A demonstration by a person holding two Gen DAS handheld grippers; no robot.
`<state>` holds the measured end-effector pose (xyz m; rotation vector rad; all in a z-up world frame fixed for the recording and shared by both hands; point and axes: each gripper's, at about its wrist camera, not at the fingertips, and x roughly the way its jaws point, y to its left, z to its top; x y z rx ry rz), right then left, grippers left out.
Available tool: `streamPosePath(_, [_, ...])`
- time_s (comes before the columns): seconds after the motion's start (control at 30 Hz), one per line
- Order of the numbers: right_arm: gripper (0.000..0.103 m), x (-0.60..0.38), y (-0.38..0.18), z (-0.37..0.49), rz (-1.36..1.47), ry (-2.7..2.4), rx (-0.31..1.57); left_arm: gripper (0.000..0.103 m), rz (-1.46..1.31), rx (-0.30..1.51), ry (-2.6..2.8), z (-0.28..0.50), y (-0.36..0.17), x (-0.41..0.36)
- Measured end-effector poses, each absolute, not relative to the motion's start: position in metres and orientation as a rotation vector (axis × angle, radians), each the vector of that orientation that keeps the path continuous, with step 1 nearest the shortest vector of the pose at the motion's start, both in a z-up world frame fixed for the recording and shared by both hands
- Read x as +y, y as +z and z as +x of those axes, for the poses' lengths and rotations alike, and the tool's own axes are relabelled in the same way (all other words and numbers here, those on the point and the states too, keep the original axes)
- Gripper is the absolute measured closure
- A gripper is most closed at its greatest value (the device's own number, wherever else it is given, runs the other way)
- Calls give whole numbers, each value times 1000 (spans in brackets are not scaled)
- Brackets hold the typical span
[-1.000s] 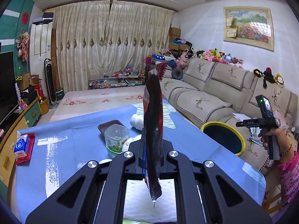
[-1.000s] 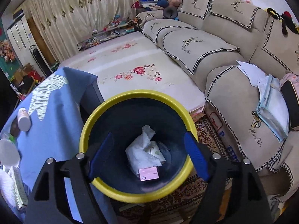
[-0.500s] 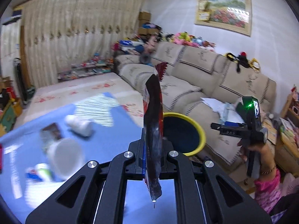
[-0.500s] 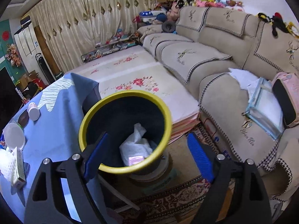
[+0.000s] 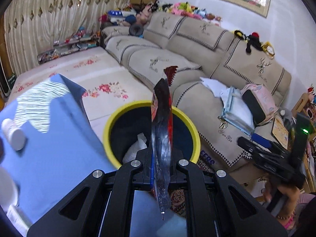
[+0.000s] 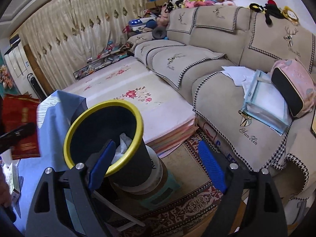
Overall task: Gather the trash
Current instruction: 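Carry the red wrapper over the bin and open the left gripper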
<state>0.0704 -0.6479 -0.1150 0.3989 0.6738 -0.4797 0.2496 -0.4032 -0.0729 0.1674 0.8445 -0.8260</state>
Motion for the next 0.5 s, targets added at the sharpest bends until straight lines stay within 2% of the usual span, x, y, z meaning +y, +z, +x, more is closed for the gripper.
streamPosePath(0.27, [22,-656,-125,74,422,-469,689,93,184,957,-794,287,-117,-465])
streamPosePath(0.3, [22,-656,-126,74,424,-470,690,90,188,962,-785,290,-121,-470])
streamPosePath(0.33, [22,-657,-126,74,425,-471,691,79,189,964,-780,293,-124,-474])
streamPosePath(0.4, [22,-658,-127,74,429,-470,692,66,183,965,-765,298,-128,-479])
streamPosePath(0.5, [22,-658,-128,73,432,-469,695,66,160,951,-769,294,-122,-471])
